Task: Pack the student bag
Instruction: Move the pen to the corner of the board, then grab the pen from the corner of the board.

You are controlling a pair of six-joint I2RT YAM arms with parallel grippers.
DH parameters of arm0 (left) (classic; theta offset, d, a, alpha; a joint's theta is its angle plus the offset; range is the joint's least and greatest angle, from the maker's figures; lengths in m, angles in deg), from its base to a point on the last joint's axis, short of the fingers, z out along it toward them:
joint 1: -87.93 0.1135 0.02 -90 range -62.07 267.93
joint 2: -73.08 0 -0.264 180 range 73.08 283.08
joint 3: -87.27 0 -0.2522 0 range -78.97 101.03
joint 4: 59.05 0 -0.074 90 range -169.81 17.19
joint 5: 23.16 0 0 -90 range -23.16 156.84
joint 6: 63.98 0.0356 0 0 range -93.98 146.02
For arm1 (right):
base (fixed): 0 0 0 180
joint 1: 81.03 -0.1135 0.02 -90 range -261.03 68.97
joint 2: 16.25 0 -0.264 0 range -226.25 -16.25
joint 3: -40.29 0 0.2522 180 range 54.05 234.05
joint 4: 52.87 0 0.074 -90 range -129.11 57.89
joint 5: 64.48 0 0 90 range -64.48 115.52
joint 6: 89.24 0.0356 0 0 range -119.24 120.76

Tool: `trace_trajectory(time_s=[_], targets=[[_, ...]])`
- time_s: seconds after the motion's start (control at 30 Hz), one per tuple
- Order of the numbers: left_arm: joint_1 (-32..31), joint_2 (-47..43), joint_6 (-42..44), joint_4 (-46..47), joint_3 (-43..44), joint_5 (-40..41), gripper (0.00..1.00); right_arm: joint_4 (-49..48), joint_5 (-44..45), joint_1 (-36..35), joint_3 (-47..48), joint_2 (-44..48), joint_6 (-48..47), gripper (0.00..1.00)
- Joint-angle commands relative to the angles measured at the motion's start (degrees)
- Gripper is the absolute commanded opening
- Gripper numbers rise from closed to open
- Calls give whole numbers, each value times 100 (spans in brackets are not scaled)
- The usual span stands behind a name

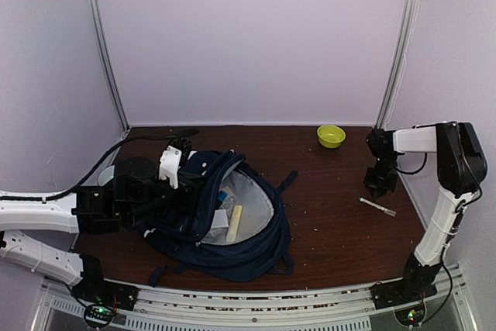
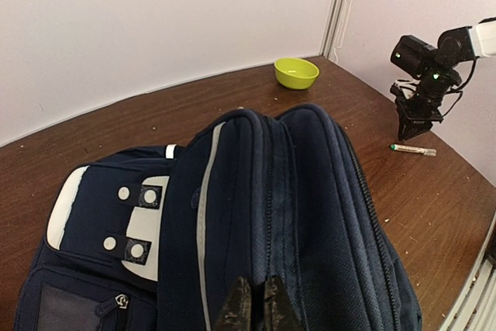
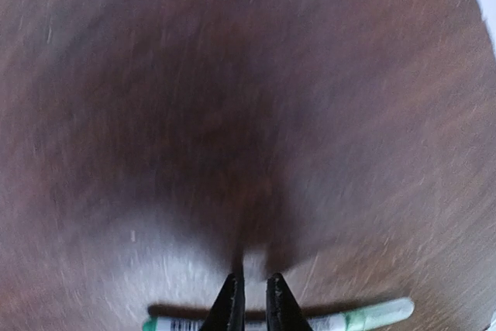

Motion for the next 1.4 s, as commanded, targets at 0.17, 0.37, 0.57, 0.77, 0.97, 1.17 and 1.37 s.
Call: trace_trajectory(time_s=[0.17,0.37,0.57,0.77,0.97,1.17,1.37], targets=[[64,13,-44,558,51,104,0,-253,-1018,-887,-1189,1354,-178,12],[64,93,-106,643,62,11,0,-424,-1513,-1635,-1829,2140,72,12],[64,149,-145,681,118,-195,0,-46,-649,-1735,-1874,2889,267,15],[64,149,-179,761,-12,-404,0,154,79,-1551,-1788,3369,445,50],[64,127,-149,800,-98,-454,0,11,91,-1148,-1853,3540,1175,89],[64,76,-119,819,-173,-480,0,240,441,-1077,-1602,3329,1979,96],[64,-36,-159,831,-324,-453,0,415,649,-979,-1613,3148,2684,97]])
